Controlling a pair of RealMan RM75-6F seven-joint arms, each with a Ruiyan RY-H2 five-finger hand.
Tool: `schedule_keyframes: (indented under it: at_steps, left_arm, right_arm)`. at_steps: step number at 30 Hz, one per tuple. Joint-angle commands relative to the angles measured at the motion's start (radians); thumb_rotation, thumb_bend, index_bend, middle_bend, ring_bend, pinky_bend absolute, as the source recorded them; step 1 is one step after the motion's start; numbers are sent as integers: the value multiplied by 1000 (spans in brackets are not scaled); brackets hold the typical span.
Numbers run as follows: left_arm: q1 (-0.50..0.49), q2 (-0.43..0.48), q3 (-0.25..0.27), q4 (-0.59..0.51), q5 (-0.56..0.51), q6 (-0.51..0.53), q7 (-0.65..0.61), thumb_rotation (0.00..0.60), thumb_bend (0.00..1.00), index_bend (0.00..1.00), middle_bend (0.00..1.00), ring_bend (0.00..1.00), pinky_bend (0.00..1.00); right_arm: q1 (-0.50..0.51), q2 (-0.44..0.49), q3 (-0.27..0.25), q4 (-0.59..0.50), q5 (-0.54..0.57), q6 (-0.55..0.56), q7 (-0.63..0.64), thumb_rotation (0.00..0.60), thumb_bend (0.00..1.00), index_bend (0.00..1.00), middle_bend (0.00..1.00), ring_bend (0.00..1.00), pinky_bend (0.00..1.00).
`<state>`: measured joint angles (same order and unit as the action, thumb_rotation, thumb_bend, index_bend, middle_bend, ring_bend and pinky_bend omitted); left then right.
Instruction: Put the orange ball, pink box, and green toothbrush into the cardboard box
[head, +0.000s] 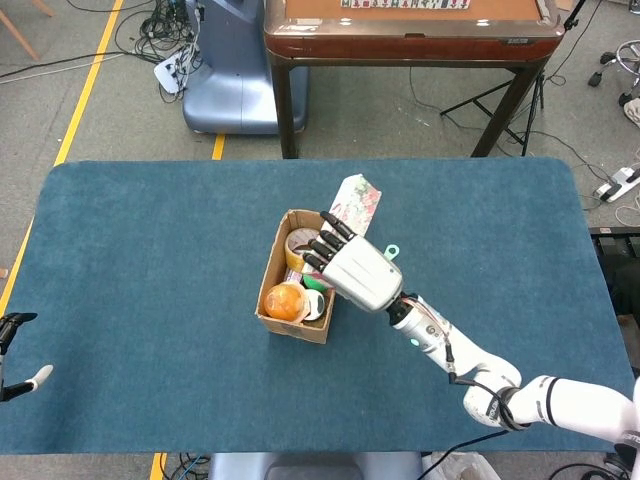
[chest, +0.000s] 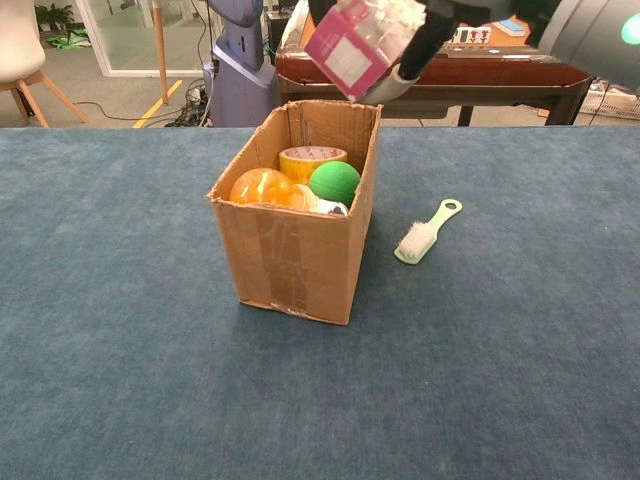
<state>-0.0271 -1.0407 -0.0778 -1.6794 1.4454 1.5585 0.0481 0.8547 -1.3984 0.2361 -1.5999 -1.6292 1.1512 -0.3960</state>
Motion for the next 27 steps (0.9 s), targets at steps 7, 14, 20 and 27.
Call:
schedule_keyframes:
  at_steps: [7,14,20,27]
  left_arm:
    - [8,12,0,-4,9,15,-24,600,112,256,278,258,416]
    - [10,15,2,-3,14,17,-31,600,112,256,278,258,416]
    - [14,15,6,-3,24,25,-32,600,112,256,278,258,416]
    - [14,14,6,-4,24,23,-27,600,112,256,278,258,416]
  right_arm:
    - [44,-111,-26,107,-37,1,129,600,0,550,525,361,207]
    - [68,-164,-40,162,-43,-14,184,600,0,550,494,361,207]
    - [76,-174,-50,170,-39,-29,208,600,0,466,409,305,207]
    - [86,-143,-59,141,-13,-81,212,600,0,178,249,203,207]
